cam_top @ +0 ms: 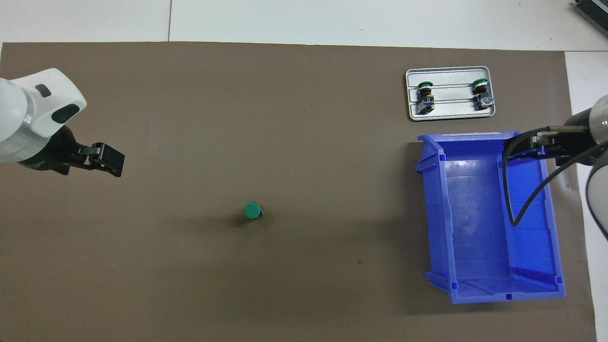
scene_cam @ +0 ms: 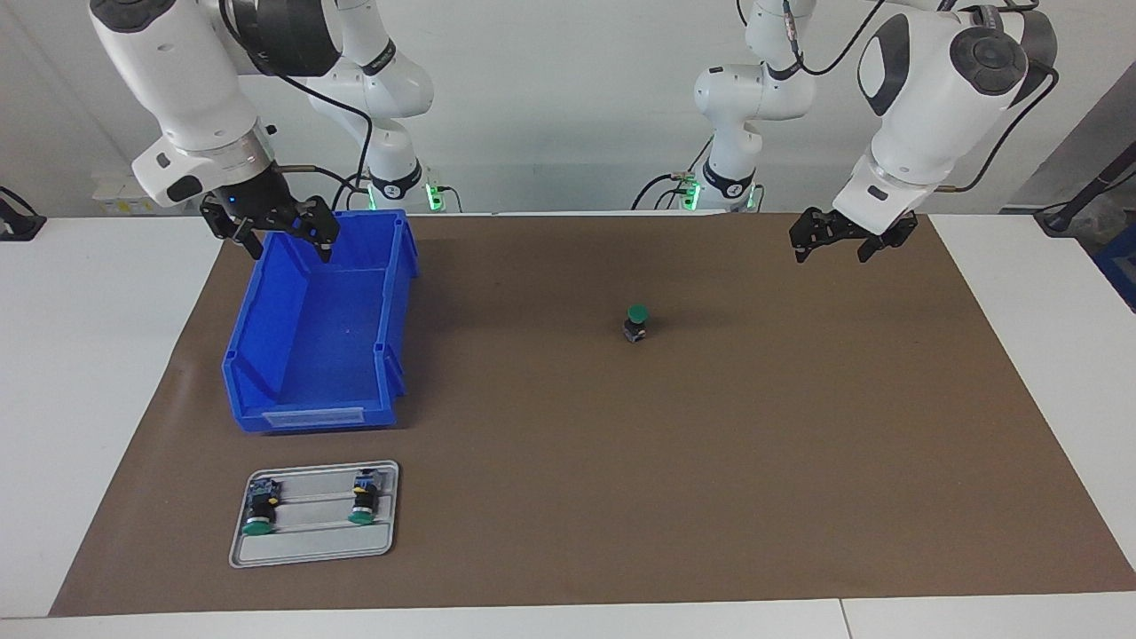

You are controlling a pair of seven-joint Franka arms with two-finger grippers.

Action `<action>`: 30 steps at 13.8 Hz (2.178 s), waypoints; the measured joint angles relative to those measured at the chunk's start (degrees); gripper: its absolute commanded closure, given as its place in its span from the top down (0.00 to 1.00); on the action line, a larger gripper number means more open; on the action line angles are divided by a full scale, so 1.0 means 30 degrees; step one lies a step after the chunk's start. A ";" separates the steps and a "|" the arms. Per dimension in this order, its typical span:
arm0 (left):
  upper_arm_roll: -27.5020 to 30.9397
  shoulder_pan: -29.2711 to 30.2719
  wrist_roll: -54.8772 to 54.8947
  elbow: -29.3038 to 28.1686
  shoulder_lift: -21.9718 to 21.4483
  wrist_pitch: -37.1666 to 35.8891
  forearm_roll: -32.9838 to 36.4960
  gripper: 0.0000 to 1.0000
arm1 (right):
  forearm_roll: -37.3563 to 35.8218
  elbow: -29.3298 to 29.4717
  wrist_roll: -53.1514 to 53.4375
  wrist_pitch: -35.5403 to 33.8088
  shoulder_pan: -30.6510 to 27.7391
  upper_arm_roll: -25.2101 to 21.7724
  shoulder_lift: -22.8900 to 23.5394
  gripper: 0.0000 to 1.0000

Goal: Place and press button with both arms
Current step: 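Reach the right gripper from the bin down to the green part, then grasp the green part with the right gripper and lift it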

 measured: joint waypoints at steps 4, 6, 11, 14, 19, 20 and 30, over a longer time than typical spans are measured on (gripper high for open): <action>-0.0017 0.0148 0.0000 0.0002 -0.0029 0.0000 0.0000 1.00 | 0.0000 0.0000 0.0000 0.0000 0.0000 0.0000 0.0000 1.00; -0.0019 0.0155 -0.0001 0.0002 -0.0029 0.0000 0.0002 1.00 | 0.0000 0.0000 0.0000 0.0000 0.0000 0.0000 0.0000 1.00; 0.0054 0.0665 -0.0020 0.0006 -0.0072 0.0000 0.0015 1.00 | 0.0001 0.0000 0.0000 -0.0296 0.0047 0.0133 -0.0066 1.00; 0.0106 0.0674 -0.0020 0.0006 -0.0136 -0.0001 0.0015 1.00 | 0.0022 0.0000 0.0599 -0.0263 0.0808 0.0296 -0.0227 0.99; 0.0106 0.0674 -0.0020 0.0005 -0.0139 -0.0001 0.0015 1.00 | 0.0026 -0.0439 0.6935 0.1071 0.4549 0.0456 -0.0147 0.99; 0.0106 0.0674 -0.0020 0.0005 -0.0139 -0.0001 0.0015 1.00 | 0.0027 -0.0587 0.8362 0.1550 0.5425 0.0488 0.0022 0.99; 0.0108 0.0675 -0.0020 0.0005 -0.0139 -0.0001 0.0015 1.00 | 0.0006 -0.0749 2.0014 0.8025 1.2414 0.0547 0.4930 0.99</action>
